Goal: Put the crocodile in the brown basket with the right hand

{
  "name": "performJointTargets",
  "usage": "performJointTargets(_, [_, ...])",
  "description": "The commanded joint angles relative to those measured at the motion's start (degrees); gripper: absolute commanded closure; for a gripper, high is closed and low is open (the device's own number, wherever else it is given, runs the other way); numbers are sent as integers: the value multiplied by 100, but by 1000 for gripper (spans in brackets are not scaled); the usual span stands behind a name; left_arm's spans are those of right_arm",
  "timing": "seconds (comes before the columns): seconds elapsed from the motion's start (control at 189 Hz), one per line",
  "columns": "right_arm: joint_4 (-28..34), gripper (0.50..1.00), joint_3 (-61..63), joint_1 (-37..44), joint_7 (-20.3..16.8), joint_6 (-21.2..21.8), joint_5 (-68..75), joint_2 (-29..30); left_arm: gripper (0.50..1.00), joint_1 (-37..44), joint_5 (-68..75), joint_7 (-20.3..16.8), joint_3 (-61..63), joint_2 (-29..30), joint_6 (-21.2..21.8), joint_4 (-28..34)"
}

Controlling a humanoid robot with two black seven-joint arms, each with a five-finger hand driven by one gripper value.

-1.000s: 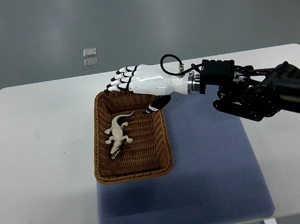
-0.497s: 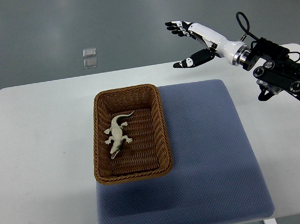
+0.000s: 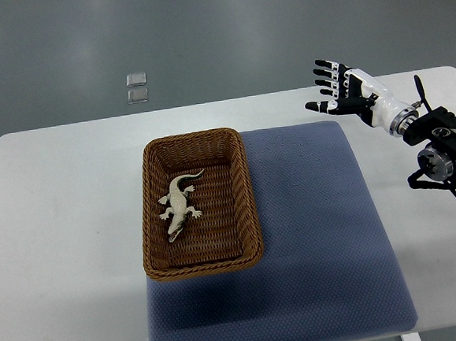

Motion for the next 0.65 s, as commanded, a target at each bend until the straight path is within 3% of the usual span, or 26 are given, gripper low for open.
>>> performJointTargets(0.0, [11,579,609,-224,-162,7,-31,241,500,6,0,0,0,0,0,0])
performJointTargets(0.153, [37,579,1286,-514,-311,-11,-93,566,500,-3,0,0,0,0,0,0])
performJointTargets(0.64, [37,572,2446,-716,-250,-55,-23,1137,500,-3,0,0,0,0,0,0])
